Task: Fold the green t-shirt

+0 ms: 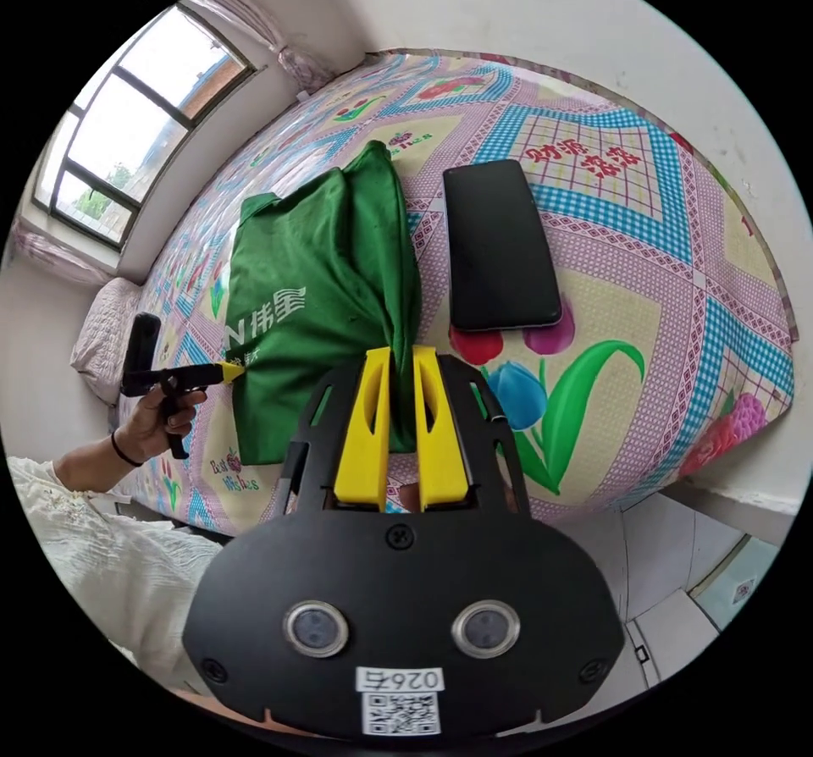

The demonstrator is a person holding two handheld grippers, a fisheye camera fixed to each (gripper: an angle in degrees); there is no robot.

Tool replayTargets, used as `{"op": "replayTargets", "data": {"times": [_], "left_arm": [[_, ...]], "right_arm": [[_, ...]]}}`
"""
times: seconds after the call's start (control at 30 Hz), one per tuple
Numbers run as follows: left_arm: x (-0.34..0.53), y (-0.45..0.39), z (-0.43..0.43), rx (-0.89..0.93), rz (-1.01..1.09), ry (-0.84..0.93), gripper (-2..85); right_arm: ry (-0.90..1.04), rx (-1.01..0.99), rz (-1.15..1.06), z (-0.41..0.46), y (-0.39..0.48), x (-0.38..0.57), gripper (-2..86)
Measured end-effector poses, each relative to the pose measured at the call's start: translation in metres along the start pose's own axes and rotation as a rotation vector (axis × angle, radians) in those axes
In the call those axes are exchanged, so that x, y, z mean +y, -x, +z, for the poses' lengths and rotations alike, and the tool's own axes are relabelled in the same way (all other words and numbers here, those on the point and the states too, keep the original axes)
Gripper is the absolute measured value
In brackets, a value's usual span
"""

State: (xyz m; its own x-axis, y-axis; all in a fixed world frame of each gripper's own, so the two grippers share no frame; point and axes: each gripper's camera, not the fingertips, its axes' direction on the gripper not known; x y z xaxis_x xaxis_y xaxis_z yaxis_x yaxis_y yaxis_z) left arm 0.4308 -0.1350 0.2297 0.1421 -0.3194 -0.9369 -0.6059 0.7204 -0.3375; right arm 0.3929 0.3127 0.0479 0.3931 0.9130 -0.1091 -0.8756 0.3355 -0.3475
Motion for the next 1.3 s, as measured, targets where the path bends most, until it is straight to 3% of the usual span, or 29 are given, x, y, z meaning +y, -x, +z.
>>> {"op": "replayTargets", "data": {"times": [0.17, 0.37, 0.5, 0.7, 0.87, 1.07, 1.3], "left_arm": [[0.034, 0.018, -0.009, 0.081, -0.021, -0.044, 4.0], [0.098, 0.044, -0.045, 0.215, -0.091, -0.164, 0.1], [0.153, 0.044, -0.097, 0.212, -0.054, -0.303, -0.8], [0.274, -0.006, -0.229, -0.055, 0.197, -0.611, -1.0], [0.432, -0.067, -0.334, -0.464, 0.385, -0.901, -0.9], [0.616, -0.136, -0.395, -0.968, 0.47, -1.205, -0.3], [0.758, -0.161, -0.428, -0.919, 0.491, -1.415, 5.8]], "right_arm": [[-0.035, 0.061, -0.004, -0.013, -0.002, 0.025, 5.2], [-0.138, 0.064, 0.052, -0.051, -0.003, 0.081, 4.4], [-0.211, 0.052, 0.05, -0.081, 0.012, 0.134, 4.3], [-0.398, 0.0, 0.053, -0.128, 0.059, 0.239, 2.6], [-0.52, -0.143, 0.04, -0.138, 0.117, 0.319, 0.8], [-0.615, -0.192, -0.099, -0.163, 0.204, 0.399, -0.9], [-0.821, -0.23, -0.244, -0.217, 0.287, 0.498, -1.0]]}}
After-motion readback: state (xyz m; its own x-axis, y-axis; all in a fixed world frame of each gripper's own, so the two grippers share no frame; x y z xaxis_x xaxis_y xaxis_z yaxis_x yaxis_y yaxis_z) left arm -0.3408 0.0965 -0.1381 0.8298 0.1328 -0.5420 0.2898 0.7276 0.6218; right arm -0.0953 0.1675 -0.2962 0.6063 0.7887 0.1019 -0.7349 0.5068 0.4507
